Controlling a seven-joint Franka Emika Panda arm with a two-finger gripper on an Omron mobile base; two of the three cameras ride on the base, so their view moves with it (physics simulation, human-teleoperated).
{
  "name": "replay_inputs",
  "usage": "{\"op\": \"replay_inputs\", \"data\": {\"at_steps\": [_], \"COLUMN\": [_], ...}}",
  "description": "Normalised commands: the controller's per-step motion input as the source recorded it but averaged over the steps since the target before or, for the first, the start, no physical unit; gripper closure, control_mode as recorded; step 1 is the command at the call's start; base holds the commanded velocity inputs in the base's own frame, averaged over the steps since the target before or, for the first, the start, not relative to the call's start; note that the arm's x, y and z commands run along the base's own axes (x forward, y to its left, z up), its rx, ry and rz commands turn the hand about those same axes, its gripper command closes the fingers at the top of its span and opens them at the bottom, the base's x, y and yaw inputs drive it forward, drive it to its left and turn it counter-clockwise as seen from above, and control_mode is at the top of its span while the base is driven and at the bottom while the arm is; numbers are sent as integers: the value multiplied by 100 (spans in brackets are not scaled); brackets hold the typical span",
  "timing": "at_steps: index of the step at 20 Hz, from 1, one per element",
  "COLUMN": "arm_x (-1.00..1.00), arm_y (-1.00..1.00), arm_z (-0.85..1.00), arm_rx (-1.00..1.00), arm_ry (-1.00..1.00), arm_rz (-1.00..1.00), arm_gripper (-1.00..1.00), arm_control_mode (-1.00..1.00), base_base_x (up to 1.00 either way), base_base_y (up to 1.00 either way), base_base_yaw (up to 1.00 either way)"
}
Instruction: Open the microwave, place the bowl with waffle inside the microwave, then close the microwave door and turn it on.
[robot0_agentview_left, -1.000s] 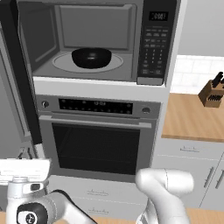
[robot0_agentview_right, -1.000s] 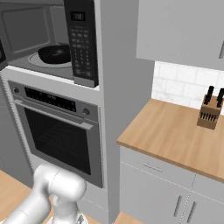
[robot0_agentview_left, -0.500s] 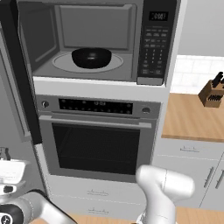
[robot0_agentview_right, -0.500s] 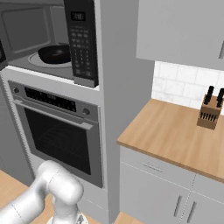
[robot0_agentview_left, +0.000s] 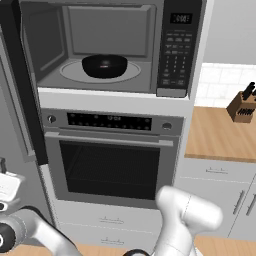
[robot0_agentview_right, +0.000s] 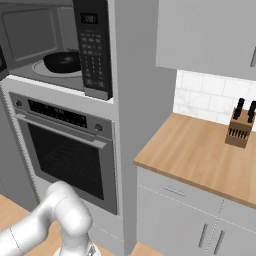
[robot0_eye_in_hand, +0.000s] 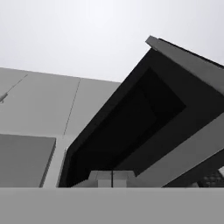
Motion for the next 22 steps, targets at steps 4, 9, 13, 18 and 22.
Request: {"op": "replay_inputs", "data": {"at_steps": [4,9,13,18,22], "arm_x": [19,8,5,3,0], "arm_y": [0,-4,-20,-36,-68], "arm_z": [29,37,42,44,45], "arm_rx": [8,13,20,22,29], "arm_ry": [-6,-8,-4,-2,0], "arm_rz": [-7,-2,0,0,0], "arm_gripper": [100,100,100,100,100], "arm_control_mode": [-100,-100,-100,-100,-100], "base_base_x": [0,0,0,0,0], "base_base_y": [0,0,0,0,0], "base_base_yaw": [0,0,0,0,0]}}
